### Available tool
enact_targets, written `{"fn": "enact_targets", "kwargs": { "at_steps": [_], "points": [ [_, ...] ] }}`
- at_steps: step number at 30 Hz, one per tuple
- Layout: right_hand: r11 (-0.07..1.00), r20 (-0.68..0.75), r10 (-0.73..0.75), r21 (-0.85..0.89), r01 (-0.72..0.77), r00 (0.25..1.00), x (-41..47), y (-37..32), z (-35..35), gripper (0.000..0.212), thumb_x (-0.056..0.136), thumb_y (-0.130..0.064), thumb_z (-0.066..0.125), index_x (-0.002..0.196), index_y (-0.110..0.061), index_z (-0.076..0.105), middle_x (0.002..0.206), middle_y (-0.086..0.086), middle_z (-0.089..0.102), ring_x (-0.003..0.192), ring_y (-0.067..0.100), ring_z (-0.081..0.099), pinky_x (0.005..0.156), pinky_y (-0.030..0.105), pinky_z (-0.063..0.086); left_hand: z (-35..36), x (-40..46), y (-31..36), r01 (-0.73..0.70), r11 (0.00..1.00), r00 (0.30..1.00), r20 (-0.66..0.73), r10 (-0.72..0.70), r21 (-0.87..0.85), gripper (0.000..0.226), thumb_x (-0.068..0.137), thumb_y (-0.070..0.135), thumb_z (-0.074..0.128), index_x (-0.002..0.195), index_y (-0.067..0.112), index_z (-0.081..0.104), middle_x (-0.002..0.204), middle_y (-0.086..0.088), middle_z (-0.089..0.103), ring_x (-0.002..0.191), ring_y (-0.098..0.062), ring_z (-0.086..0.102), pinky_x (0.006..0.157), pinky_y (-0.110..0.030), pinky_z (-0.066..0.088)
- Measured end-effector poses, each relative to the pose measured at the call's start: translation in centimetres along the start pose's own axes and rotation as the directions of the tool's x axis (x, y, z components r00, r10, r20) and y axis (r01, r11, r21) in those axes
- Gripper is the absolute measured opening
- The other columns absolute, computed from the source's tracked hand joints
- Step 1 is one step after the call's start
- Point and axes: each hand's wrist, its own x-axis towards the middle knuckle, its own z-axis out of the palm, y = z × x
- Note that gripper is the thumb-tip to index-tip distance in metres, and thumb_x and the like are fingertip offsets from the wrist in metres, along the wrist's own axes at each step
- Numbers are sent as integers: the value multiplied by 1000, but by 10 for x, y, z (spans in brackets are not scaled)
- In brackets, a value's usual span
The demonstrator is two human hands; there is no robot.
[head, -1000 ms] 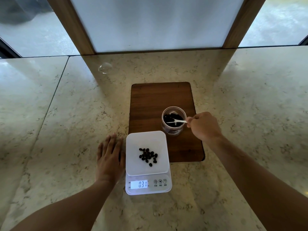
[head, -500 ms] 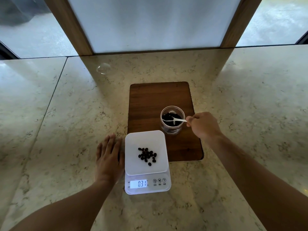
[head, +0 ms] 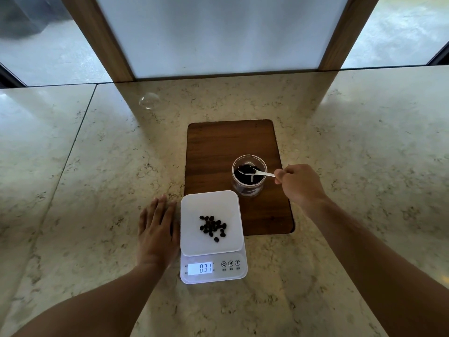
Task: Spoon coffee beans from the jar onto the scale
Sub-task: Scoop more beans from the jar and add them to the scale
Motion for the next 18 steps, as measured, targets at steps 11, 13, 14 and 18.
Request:
{"fn": "enact_targets", "kwargs": {
  "at_steps": [11,13,14,18],
  "points": [
    [998,3,-29,52,28,1000,-2,3,-2,37,94,-34,58,62,-20,70,49,-5,55,44,12,49,47,27,38,0,0,3,9,1000,1000,-22,-9,-20,57,98,42,21,148,22,38,159,-4,30,150,-19,15,121,-46,10],
    [997,15,-45,63,44,999,-5,0,-2,37,95,-35,57,63,-21,69,43,-9,53,40,9,47,44,25,38,-1,0,3,8,1000,1000,-20,-9,-18,57,98,42,21,148,22,38,160,-4,30,150,-19,14,121,-46,10],
    [996,25,-58,62,56,998,-7,-2,-2,36,95,-35,57,64,-21,69,38,-10,51,36,5,44,41,23,36,-1,0,2,8,1000,1000,-21,-9,-16,57,98,43,21,148,21,37,160,-4,29,150,-19,14,122,-46,10],
    [992,75,-114,61,110,991,-19,-6,5,37,97,-35,55,67,-19,69,30,-12,44,25,3,33,28,14,25,-1,0,3,15,1000,1000,-24,-16,-18,57,98,43,21,148,22,37,159,-4,31,150,-18,14,122,-44,8]
  ]
}}
